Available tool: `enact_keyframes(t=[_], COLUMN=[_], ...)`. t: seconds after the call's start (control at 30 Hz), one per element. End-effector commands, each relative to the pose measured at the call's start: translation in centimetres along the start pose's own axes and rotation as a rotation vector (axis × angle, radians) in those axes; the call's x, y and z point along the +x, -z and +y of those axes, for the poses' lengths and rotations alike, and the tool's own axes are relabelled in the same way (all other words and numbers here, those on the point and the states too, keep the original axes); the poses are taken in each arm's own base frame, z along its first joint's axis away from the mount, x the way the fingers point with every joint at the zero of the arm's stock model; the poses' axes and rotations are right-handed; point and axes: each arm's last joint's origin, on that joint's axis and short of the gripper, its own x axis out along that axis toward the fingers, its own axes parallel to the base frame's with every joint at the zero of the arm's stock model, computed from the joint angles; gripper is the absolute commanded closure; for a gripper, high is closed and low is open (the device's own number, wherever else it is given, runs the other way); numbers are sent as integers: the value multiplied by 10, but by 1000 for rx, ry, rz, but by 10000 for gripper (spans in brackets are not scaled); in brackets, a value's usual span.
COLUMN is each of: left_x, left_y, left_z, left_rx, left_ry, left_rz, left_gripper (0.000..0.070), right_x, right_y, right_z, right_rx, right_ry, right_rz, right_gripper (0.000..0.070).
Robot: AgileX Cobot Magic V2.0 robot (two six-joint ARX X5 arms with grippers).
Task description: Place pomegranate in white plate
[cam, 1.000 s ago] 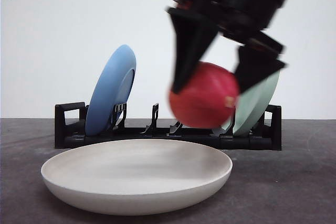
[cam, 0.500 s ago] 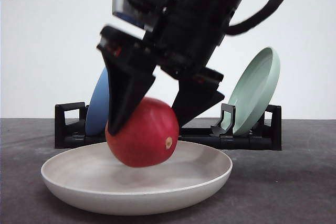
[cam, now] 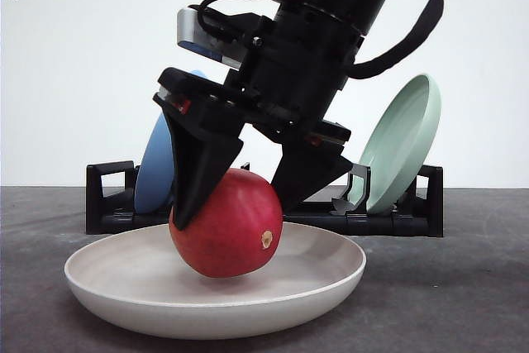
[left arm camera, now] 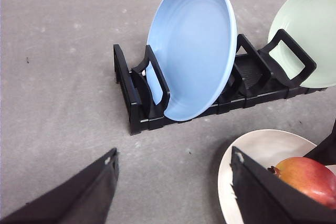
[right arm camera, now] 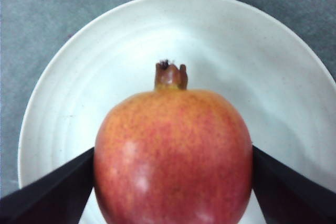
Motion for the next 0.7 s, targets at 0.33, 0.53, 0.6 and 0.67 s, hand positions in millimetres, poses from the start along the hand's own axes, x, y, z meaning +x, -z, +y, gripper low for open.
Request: enact_keyframes(t=[0.33, 0.53, 0.6, 0.67], left_x=[1, 1, 1, 1], left_y=[-1, -2, -2, -2], left_z=[0, 0, 0, 0], left_rx=[9, 10, 10, 10], left_ry=[4, 4, 4, 4], left_rz=[-6, -12, -12, -12], left_gripper=[306, 306, 306, 306], right_x=[11, 5, -2, -14], right_y=[0, -1, -4, -8], right_z=[3, 2, 2, 3], right_rx=[-10, -7, -11, -42], right_ry=[-2, -2, -3, -5], right_rz=[27, 13, -14, -65], right_gripper=[96, 0, 0, 0])
